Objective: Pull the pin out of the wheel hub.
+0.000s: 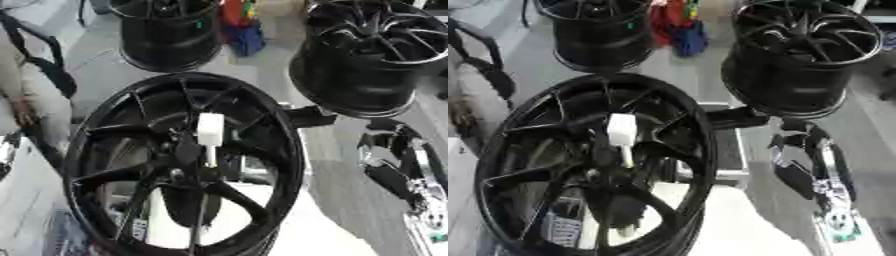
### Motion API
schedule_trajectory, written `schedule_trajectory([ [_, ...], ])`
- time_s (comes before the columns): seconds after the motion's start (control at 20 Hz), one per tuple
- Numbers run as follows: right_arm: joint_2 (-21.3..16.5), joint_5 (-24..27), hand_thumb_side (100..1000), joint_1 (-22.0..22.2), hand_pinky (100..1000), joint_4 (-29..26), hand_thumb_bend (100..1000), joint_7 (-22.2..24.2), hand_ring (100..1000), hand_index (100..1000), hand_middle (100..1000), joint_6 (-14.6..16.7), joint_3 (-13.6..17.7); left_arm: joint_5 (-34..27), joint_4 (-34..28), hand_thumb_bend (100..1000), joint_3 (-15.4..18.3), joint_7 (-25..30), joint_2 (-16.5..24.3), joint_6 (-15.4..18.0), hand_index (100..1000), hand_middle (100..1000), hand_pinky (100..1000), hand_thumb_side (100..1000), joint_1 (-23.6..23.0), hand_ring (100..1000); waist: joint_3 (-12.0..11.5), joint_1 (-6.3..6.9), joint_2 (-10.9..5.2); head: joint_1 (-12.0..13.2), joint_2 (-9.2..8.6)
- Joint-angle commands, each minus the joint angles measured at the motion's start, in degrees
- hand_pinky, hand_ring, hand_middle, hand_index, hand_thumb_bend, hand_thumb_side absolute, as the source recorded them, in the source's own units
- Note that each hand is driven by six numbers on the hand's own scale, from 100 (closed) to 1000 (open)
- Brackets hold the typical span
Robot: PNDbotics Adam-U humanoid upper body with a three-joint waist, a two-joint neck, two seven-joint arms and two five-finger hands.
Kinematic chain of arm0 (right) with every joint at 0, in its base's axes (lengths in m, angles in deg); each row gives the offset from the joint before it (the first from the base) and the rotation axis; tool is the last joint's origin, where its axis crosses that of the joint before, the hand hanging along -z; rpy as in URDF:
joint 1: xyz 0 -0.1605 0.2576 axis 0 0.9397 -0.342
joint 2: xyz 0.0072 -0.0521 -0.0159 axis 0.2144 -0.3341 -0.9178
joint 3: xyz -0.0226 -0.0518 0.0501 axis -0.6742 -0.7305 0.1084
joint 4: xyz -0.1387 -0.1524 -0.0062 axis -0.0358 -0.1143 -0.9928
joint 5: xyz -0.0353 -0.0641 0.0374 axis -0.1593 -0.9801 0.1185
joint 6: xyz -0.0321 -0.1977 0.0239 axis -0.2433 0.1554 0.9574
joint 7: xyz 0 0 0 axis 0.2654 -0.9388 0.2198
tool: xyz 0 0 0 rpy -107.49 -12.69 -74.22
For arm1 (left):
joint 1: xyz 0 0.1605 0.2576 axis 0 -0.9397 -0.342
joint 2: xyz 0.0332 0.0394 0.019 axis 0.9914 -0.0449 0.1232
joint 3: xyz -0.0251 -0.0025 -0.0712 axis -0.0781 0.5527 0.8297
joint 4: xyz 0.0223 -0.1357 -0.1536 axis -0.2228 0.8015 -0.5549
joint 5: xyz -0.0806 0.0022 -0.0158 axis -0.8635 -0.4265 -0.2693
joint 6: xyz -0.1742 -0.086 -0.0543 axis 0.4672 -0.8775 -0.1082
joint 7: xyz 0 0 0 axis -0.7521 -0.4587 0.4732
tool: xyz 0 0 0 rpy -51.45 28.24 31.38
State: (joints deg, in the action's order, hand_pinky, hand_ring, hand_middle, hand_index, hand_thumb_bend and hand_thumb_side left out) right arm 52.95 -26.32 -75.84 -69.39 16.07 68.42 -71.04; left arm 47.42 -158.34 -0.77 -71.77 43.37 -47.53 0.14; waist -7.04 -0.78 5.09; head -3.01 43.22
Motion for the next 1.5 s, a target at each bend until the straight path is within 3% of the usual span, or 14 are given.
schedule_trajectory([
  [0.05, -1.36, -0.24, 100, -0.29, 743, -1.73, 100, -0.29, 616, 760, 673, -0.07, 0.6, 0.08, -1.22, 596, 0.21, 0.12, 0.55, -0.03, 748, 670, 582, 242, 0.48, 586, -0.07, 0.09, -0.44, 0.09, -0.3],
  [0.35, -6.14, -0.82, 100, -0.78, 747, -4.3, 100, -0.2, 621, 765, 678, -0.83, 1.09, 0.1, -1.19, 597, 0.14, 0.2, 0.67, -0.06, 748, 670, 582, 242, 0.44, 585, -0.31, -0.09, -0.62, -0.01, -0.17],
  [0.45, -9.82, -1.0, 100, -1.41, 751, -6.2, 100, 0.38, 625, 768, 683, -1.38, 1.05, 0.11, -1.17, 598, 0.07, 0.28, 0.77, -0.06, 748, 670, 582, 242, 0.43, 585, -0.48, -0.18, -0.73, -0.12, -0.14],
  [0.65, -21.05, -0.94, 100, -4.44, 763, -11.22, 100, 3.8, 646, 793, 702, -2.3, -0.03, 0.19, -1.07, 599, -0.07, 0.46, 0.98, -0.09, 748, 670, 581, 242, 0.38, 585, -0.95, -0.41, -0.96, -0.36, -0.17],
  [0.85, -31.96, 1.37, 100, -11.17, 776, -11.91, 100, 10.67, 672, 831, 728, 1.01, -3.39, 0.26, -0.96, 600, -0.34, 0.78, 1.1, -0.09, 748, 670, 581, 242, 0.34, 585, -1.47, -0.65, -1.15, -0.63, -0.24],
  [1.0, -37.37, 4.46, 100, -17.52, 789, -11.94, 100, 19.21, 701, 866, 750, 2.75, -7.66, 0.35, -0.94, 600, -0.68, 1.12, 1.24, -0.07, 748, 669, 581, 242, 0.39, 584, -1.97, -0.92, -1.26, -1.08, -0.06],
  [1.1, -38.97, 6.56, 100, -21.09, 794, -11.95, 100, 25.05, 717, 874, 762, 2.6, -9.88, 0.39, -0.92, 600, -0.83, 1.32, 1.27, -0.07, 748, 669, 581, 241, 0.39, 584, -2.24, -1.09, -1.31, -1.32, -0.03],
  [1.15, -39.47, 7.44, 100, -23.02, 798, -11.95, 180, 28.17, 728, 879, 753, 2.09, -11.32, 0.45, -0.91, 600, -0.96, 1.46, 1.31, -0.07, 748, 669, 581, 241, 0.4, 584, -2.49, -1.21, -1.33, -1.55, -0.06],
  [1.2, -39.61, 8.16, 116, -25.18, 799, -11.95, 145, 31.69, 733, 881, 774, 1.29, -13.02, 0.6, -0.9, 601, -1.12, 1.63, 1.4, -0.06, 748, 670, 581, 242, 0.46, 584, -2.85, -1.39, -1.35, -1.9, -0.11],
  [1.25, -39.33, 8.64, 157, -27.45, 802, -11.9, 178, 35.0, 744, 885, 781, 0.01, -14.62, 0.63, -0.91, 601, -1.26, 1.8, 1.49, -0.05, 748, 670, 581, 242, 0.51, 584, -3.14, -1.57, -1.35, -2.18, -0.17],
  [1.4, -36.63, 8.35, 213, -33.59, 812, -9.48, 249, 43.19, 776, 897, 806, -3.25, -17.84, 0.67, -0.88, 601, -1.51, 2.17, 1.65, -0.06, 748, 669, 581, 242, 0.51, 584, -3.73, -1.91, -1.38, -2.59, -0.22],
  [1.5, -34.11, 7.03, 211, -37.15, 817, -6.35, 271, 47.02, 793, 904, 819, -3.74, -19.3, 0.73, -0.85, 602, -1.57, 2.3, 1.71, -0.08, 748, 669, 581, 242, 0.52, 584, -4.01, -2.08, -1.4, -2.83, -0.2],
])
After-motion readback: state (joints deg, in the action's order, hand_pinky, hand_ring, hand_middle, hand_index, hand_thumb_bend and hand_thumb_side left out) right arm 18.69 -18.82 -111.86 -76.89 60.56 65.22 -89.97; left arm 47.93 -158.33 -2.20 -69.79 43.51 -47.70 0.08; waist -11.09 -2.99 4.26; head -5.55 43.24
